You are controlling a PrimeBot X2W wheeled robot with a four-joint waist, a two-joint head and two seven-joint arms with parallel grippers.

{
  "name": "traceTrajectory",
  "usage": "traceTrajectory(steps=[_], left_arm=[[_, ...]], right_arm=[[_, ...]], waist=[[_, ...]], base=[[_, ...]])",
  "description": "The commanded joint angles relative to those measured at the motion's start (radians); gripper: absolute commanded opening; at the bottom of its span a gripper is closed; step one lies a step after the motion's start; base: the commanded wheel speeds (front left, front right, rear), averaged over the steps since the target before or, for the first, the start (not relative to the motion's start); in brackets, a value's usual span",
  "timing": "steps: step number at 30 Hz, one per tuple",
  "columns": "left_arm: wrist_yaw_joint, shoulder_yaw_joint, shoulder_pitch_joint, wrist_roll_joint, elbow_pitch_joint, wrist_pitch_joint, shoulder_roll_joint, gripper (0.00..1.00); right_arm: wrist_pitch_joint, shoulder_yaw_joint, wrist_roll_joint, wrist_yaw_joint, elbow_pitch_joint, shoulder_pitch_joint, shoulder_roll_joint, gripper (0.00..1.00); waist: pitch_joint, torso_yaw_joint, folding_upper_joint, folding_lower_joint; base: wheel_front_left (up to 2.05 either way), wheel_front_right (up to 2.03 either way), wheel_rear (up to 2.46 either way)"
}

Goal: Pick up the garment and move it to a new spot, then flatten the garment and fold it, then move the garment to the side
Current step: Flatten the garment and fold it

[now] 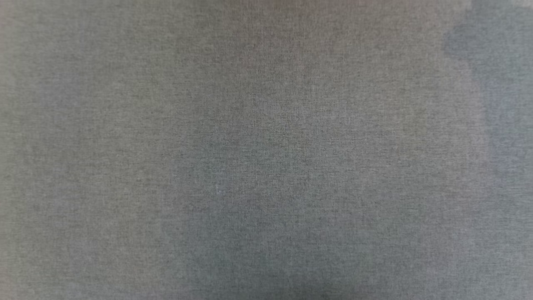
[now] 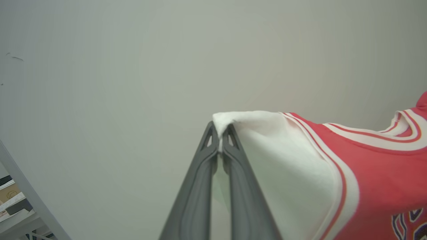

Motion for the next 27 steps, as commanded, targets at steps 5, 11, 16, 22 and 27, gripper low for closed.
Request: traceTrajectory(steps=[5, 11, 16, 22, 27], left_arm=[[-0.006, 0.002, -0.059, 0.022, 0.107, -0.091, -0.036, 0.00], [-0.028, -0.010, -0.011, 0.005, 0.209, -0.161, -0.053, 0.00], [-0.044, -0.022, 0.115, -0.022, 0.236, -0.219, -0.055, 0.00], [-0.051, -0.018, 0.347, -0.062, 0.192, -0.251, -0.023, 0.00], [-0.027, -0.003, 0.594, -0.091, 0.096, -0.258, 0.009, 0.00]], right_arm=[[-0.072, 0.019, -0.017, -0.001, 0.080, -0.100, 0.037, 0.00], [-0.142, 0.090, 0.004, -0.001, 0.142, -0.052, 0.059, 0.00], [-0.202, 0.154, 0.033, -0.001, 0.159, 0.054, 0.062, 0.00], [-0.271, 0.241, 0.070, -0.001, 0.145, 0.244, 0.058, 0.00], [-0.326, 0.292, 0.123, -0.001, 0.126, 0.435, 0.045, 0.00]], waist=[[0.081, -0.001, 0.0000, -0.0002], [0.078, -0.001, 0.0000, -0.0002], [0.038, 0.002, 0.0000, -0.0002], [-0.042, 0.001, 0.0000, -0.0002], [-0.120, 0.000, 0.0000, -0.0002]], base=[[0.00, 0.00, 0.00], [0.00, 0.00, 0.00], [0.00, 0.00, 0.00], [0.00, 0.00, 0.00], [0.00, 0.00, 0.00]])
